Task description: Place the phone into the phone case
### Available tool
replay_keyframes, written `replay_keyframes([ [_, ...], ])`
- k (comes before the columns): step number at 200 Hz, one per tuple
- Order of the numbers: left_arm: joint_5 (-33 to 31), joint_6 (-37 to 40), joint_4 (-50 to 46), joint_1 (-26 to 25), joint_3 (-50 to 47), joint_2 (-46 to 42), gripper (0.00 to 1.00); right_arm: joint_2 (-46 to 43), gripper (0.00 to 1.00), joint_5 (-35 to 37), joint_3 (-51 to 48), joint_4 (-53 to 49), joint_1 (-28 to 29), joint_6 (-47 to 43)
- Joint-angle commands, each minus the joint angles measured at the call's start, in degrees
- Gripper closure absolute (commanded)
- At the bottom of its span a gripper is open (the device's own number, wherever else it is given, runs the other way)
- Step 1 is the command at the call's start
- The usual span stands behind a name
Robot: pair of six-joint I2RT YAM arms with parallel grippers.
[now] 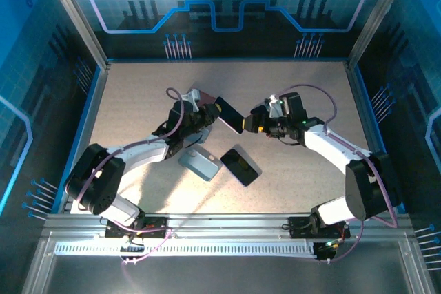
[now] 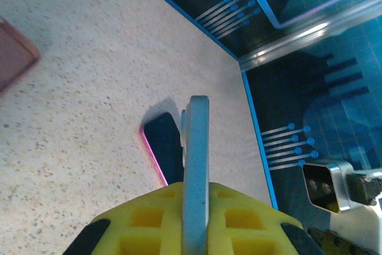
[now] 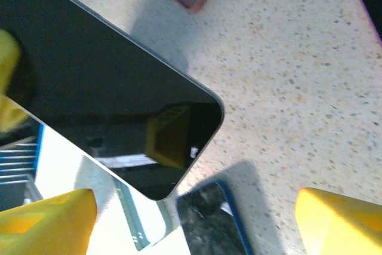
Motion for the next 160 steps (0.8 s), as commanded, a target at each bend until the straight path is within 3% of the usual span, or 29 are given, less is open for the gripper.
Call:
replay_keyframes([
  [1, -5.83, -3.58, 8.98, -1.12, -1.99, -3.33, 1.00, -0.41, 0.14, -6.95, -2.60, 10.99, -1.66, 6.35],
  [47, -8.28, -6.61, 12.30, -1.56, -2.20, -4.05, 1.00, 2.27, 0.16, -11.88, -4.82, 21.18, -1.67, 11.24],
  [108, -6.29, -9.15, 13.50, -1.62, -0.82, -2.82, 1.00, 5.29, 0.23, -14.33, -5.15, 28.22, -1.58, 15.13],
  [160, -4.77, -12.03, 14.96, -1.72, -1.08, -1.76, 1.00, 9.93, 0.30, -17.55, -5.51, 41.73, -1.67, 22.52],
])
